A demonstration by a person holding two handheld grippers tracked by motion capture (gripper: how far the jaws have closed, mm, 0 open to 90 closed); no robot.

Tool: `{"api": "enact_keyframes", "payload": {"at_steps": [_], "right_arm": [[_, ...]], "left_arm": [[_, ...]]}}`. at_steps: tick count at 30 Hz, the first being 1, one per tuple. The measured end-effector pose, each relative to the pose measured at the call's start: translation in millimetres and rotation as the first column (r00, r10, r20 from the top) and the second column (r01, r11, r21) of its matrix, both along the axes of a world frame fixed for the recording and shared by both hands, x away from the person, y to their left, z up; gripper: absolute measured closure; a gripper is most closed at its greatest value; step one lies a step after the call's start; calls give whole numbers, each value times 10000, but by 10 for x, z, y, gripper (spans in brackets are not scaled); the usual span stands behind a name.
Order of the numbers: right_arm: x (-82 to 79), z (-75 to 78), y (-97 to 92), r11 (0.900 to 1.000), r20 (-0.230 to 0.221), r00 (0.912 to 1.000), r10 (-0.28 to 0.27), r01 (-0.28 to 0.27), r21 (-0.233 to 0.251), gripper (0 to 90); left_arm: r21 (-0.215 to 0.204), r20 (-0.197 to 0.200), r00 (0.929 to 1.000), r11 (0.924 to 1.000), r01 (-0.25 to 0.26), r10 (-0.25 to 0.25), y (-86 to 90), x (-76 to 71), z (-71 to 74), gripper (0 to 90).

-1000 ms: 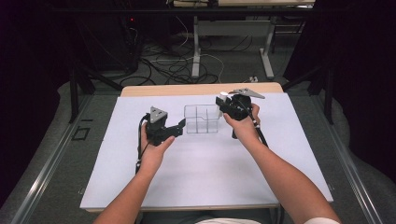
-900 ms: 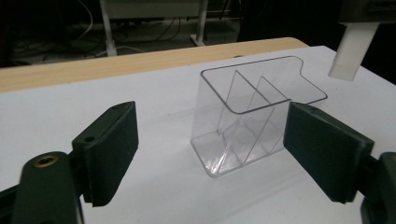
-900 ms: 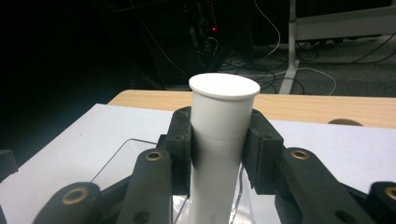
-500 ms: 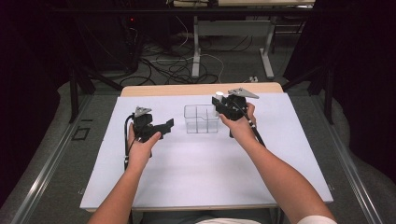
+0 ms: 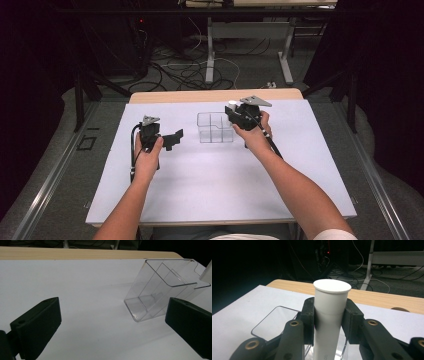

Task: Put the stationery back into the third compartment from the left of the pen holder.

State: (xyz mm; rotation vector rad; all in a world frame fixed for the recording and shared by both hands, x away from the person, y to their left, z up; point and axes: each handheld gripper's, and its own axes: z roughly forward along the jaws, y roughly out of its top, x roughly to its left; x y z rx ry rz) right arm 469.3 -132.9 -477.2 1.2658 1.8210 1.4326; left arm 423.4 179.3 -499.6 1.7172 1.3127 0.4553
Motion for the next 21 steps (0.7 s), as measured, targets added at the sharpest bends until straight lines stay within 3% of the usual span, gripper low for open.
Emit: {"api": "enact_keyframes", "payload": {"at_steps": [21], "right_arm": [[78,-122,87,9979,198,9998,-37,50,-648,664]], "left_arm": [[-135,-69,9999,9998,-118,117,11,-4,-14,4]]}}
